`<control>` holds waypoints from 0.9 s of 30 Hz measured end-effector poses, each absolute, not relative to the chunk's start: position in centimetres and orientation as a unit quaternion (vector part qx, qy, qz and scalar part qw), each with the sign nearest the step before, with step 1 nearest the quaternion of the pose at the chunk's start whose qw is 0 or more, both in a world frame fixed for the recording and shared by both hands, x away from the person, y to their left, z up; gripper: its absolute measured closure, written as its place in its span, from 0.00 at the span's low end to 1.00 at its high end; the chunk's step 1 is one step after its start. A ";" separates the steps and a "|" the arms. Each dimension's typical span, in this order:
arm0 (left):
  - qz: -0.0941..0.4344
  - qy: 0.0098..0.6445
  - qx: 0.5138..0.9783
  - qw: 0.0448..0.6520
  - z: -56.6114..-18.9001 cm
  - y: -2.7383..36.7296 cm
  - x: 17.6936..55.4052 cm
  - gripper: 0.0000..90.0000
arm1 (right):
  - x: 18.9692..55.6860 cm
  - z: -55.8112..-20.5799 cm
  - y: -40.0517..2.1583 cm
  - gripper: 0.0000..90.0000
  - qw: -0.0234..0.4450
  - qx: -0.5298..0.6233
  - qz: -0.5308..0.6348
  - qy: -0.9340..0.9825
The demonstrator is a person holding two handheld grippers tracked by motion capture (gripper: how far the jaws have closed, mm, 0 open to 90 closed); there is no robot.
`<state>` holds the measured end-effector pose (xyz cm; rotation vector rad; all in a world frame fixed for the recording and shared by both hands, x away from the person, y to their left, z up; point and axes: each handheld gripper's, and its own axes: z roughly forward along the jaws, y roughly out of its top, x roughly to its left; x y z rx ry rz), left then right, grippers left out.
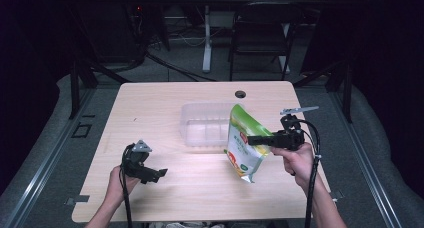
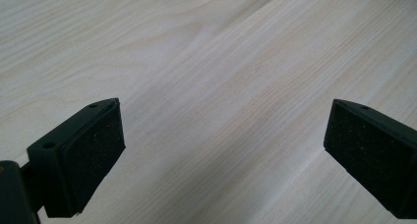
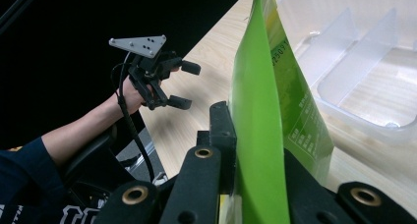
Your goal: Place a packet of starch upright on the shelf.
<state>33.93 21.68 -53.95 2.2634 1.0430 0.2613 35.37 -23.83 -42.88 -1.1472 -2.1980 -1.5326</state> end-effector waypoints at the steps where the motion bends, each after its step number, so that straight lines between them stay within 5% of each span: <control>1: 0.099 0.395 0.858 0.313 -54.0 21.7 33.9 0.02 | 35.4 -42.7 -23.8 1.00 0.111 -0.391 -0.522 -0.750; 27: 0.099 0.395 0.858 0.314 -53.9 21.7 33.9 0.02 | 37.0 -39.3 -23.4 1.00 0.081 -0.378 -0.537 -0.750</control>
